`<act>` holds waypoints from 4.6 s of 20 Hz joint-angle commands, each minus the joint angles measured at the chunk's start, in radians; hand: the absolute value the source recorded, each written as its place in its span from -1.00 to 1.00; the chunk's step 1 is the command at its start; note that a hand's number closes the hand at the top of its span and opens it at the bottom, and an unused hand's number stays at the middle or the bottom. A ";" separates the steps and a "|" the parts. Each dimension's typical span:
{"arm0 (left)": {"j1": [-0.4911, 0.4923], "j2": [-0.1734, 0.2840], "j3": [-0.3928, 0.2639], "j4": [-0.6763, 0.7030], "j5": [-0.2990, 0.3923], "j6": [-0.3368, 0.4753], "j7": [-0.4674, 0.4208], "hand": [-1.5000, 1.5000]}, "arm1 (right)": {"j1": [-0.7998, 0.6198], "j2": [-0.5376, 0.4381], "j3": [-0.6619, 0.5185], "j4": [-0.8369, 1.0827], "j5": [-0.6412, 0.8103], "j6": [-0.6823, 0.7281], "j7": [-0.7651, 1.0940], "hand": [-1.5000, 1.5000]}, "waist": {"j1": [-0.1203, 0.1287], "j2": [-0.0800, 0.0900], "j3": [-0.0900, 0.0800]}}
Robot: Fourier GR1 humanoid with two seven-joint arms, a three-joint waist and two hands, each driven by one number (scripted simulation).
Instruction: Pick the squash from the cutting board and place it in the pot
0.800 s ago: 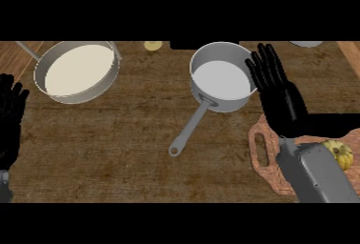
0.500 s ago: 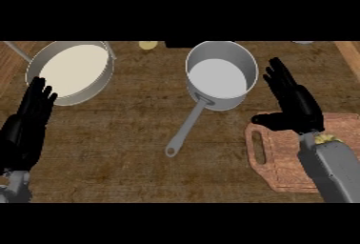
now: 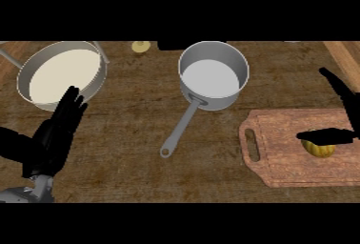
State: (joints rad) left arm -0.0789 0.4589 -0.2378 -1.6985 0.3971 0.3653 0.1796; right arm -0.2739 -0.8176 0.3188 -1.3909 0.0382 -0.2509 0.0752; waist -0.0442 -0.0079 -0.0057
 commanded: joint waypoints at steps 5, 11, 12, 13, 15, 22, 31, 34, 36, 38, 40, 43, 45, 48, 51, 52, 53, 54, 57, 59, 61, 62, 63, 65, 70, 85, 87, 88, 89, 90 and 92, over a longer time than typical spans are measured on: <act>-0.021 -0.030 -0.027 0.020 -0.021 0.011 0.029 0.00 | -0.018 -0.324 0.043 -0.251 0.120 0.217 0.398 -1.00 | 0.014 -0.002 0.000; -0.025 -0.043 -0.049 0.022 -0.036 -0.015 0.023 0.00 | -0.124 -0.418 0.043 -0.387 -0.030 0.527 0.687 -1.00 | 0.048 0.003 0.001; -0.055 -0.040 -0.040 -0.019 -0.027 -0.005 0.062 0.00 | -0.144 -0.424 0.044 -0.346 -0.054 0.580 0.705 -1.00 | 0.059 0.006 0.002; -0.038 -0.068 -0.062 -0.012 -0.054 0.021 0.044 0.00 | -0.171 -0.405 0.042 -0.414 -0.094 0.601 0.812 -1.00 | 0.055 0.004 0.002; -0.114 -0.063 -0.041 0.030 -0.032 -0.010 0.080 0.00 | -0.232 -0.369 0.073 -0.373 -0.109 0.672 0.892 -1.00 | 0.062 0.011 0.003; -0.091 -0.096 -0.047 0.065 -0.074 -0.024 0.044 0.00 | -0.333 -0.221 0.095 -0.247 -0.128 0.732 1.071 -1.00 | 0.059 0.011 0.004; -0.079 -0.126 -0.020 0.076 -0.075 -0.041 0.022 0.00 | -0.270 -0.190 0.168 -0.169 -0.095 0.742 1.087 -1.00 | 0.055 0.010 0.004; -0.086 -0.131 -0.034 0.028 -0.101 -0.001 0.082 0.00 | -0.243 -0.175 0.209 -0.166 -0.052 0.718 1.096 -1.00 | 0.053 0.007 0.005; -0.118 -0.131 -0.015 0.060 -0.096 -0.022 0.090 0.00 | -0.242 -0.182 0.196 -0.189 -0.051 0.734 1.107 -1.00 | 0.044 0.007 0.005; -0.095 -0.146 -0.024 0.050 -0.115 -0.013 0.074 0.00 | -0.232 -0.178 0.190 -0.167 -0.035 0.732 1.098 -1.00 | 0.047 0.007 0.005; -0.076 -0.103 0.039 0.066 -0.072 -0.081 0.052 0.00 | -0.185 -0.164 0.190 -0.270 -0.019 0.675 1.152 -1.00 | 0.039 0.006 0.005; -0.074 -0.155 -0.021 0.017 -0.124 -0.031 0.096 0.00 | -0.249 -0.095 0.177 -0.226 0.013 0.696 1.171 -1.00 | 0.049 0.007 0.005; -0.102 -0.116 0.036 0.022 -0.114 -0.053 0.115 0.00 | -0.233 -0.107 0.150 -0.166 0.039 0.696 1.096 -1.00 | 0.048 0.008 0.005; -0.113 -0.173 0.016 0.114 -0.139 -0.062 0.050 0.00 | -0.229 -0.076 0.154 -0.205 0.066 0.693 1.135 -1.00 | 0.040 0.008 0.005; -0.064 -0.154 0.031 0.040 -0.111 -0.087 0.069 0.00 | -0.267 -0.018 0.168 -0.144 0.086 0.702 1.180 -1.00 | 0.052 0.008 0.005; -0.028 -0.158 0.014 0.037 -0.133 -0.081 0.041 0.00 | -0.218 0.005 0.185 -0.105 0.124 0.642 1.143 -1.00 | 0.053 0.009 0.005; -0.084 -0.170 0.012 0.029 -0.141 -0.050 0.096 0.00 | -0.220 0.013 0.195 -0.123 0.124 0.652 1.188 -1.00 | 0.048 0.008 0.005; -0.017 -0.152 0.007 -0.020 -0.149 -0.059 0.080 0.00 | -0.179 -0.007 0.200 -0.144 0.158 0.630 1.168 -1.00 | 0.049 0.005 0.005; -0.074 -0.189 0.005 0.056 -0.157 -0.064 0.061 0.00 | -0.217 0.014 0.205 -0.024 0.193 0.661 1.130 -1.00 | 0.051 0.010 0.005; -0.083 -0.160 0.038 0.030 -0.140 -0.075 0.115 0.00 | -0.219 -0.015 0.160 0.003 0.173 0.699 1.093 -1.00 | 0.050 0.008 0.005; -0.053 -0.163 0.015 0.001 -0.163 -0.074 0.112 0.00 | -0.235 0.028 0.181 0.011 0.194 0.710 1.134 -1.00 | 0.056 0.008 0.005; -0.061 -0.164 0.024 -0.029 -0.155 -0.065 0.152 0.00 | -0.179 0.000 0.176 0.006 0.214 0.687 1.079 -1.00 | 0.050 0.006 0.006; -0.016 -0.145 0.046 -0.025 -0.130 -0.114 0.098 0.00 | -0.185 0.041 0.201 0.030 0.235 0.685 1.085 -1.00 | 0.056 0.008 0.005; -0.100 -0.142 0.078 -0.004 -0.130 -0.109 0.147 0.00 | -0.176 0.040 0.175 0.001 0.211 0.727 1.097 -1.00 | 0.044 0.006 0.005; -0.031 -0.174 0.047 -0.012 -0.159 -0.108 0.094 0.00 | -0.190 0.040 0.179 0.138 0.263 0.753 1.050 -1.00 | 0.056 0.008 0.005; -0.041 -0.205 0.129 0.043 -0.166 -0.189 0.069 0.00 | -0.102 0.121 0.084 0.179 0.388 0.761 0.817 1.00 | 0.046 0.008 0.006; -0.085 -0.239 0.094 -0.003 -0.207 -0.130 0.165 0.00 | -0.183 0.162 0.077 0.250 0.455 0.757 0.791 1.00 | 0.051 0.009 0.006; -0.046 -0.218 0.115 -0.004 -0.208 -0.167 0.121 0.00 | -0.137 0.145 0.068 0.187 0.473 0.757 0.786 1.00 | 0.048 0.007 0.006; -0.027 -0.239 0.097 -0.011 -0.218 -0.156 0.133 0.00 | -0.155 0.203 0.085 0.286 0.528 0.711 0.759 1.00 | 0.052 0.009 0.006; -0.004 -0.267 0.065 0.005 -0.250 -0.154 0.088 0.00 | -0.153 0.175 0.061 0.278 0.537 0.726 0.734 1.00 | 0.049 0.008 0.006; -0.038 -0.253 0.129 0.072 -0.218 -0.204 0.058 0.00 | -0.069 0.172 0.039 0.143 0.541 0.754 0.779 1.00 | 0.042 0.007 0.005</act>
State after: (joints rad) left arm -0.1156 0.2183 -0.1362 -1.6811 0.1829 0.2001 0.2806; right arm -0.3936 -0.6605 0.3885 -1.1785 0.5354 0.4820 0.8447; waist 0.0028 -0.0007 -0.0010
